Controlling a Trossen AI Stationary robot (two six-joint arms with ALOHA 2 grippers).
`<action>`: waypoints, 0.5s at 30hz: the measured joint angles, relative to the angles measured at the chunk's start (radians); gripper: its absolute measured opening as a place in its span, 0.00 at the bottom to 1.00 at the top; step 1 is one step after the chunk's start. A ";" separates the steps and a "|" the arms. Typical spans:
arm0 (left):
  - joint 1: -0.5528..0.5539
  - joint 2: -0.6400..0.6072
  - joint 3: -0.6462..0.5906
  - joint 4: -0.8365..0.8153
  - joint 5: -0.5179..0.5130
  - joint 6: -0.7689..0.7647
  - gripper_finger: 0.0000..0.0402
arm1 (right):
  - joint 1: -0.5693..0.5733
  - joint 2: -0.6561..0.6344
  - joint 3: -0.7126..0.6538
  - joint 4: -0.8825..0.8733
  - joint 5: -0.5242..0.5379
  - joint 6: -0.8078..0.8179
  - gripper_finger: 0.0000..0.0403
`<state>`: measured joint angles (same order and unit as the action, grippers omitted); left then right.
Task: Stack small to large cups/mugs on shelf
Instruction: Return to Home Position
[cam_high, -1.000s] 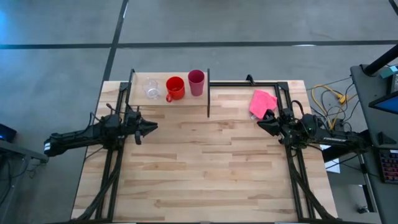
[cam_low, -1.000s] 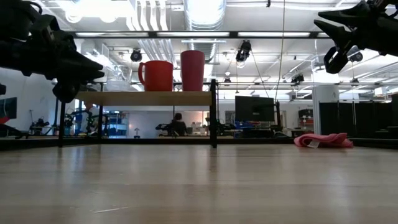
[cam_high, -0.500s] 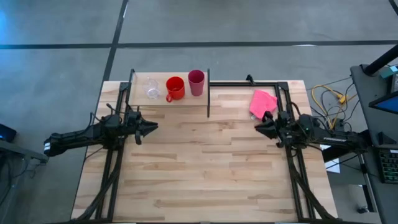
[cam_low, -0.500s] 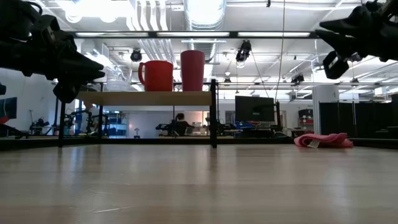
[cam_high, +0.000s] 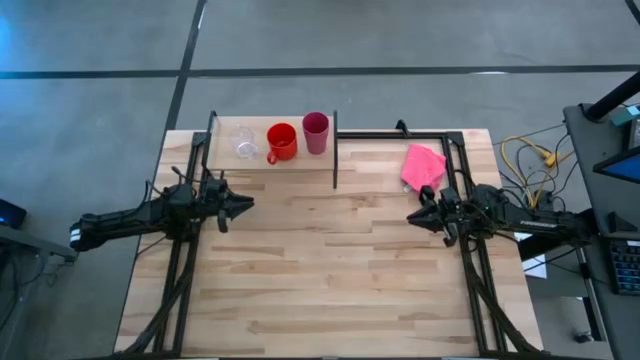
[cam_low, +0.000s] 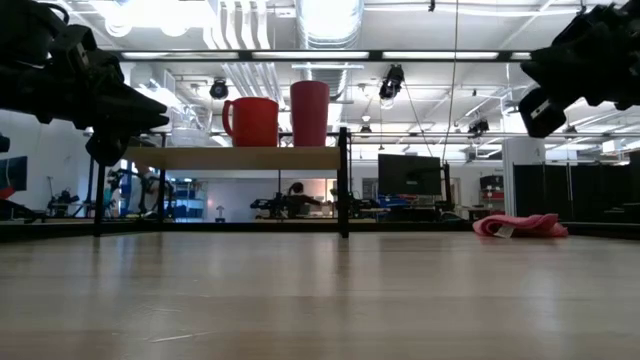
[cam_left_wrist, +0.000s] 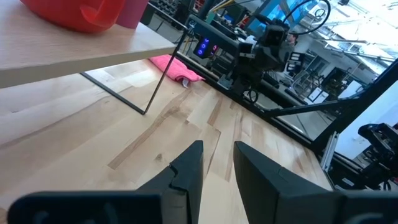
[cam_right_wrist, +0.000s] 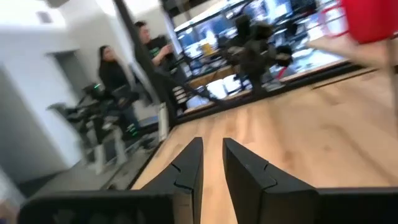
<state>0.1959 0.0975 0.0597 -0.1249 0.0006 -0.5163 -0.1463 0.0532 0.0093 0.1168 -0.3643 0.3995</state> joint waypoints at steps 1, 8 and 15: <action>0.000 0.000 0.000 0.000 0.000 0.000 0.19 | 0.000 0.000 0.000 -0.003 -0.028 0.001 0.14; -0.001 0.004 -0.001 0.009 0.000 0.000 0.19 | 0.000 0.000 0.000 -0.010 -0.145 0.003 0.14; 0.000 0.008 -0.002 0.011 0.000 0.000 0.19 | 0.000 0.002 0.000 -0.044 -0.143 -0.016 0.14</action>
<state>0.1955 0.1057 0.0574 -0.1135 0.0002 -0.5163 -0.1463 0.0547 0.0093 0.0733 -0.5076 0.3839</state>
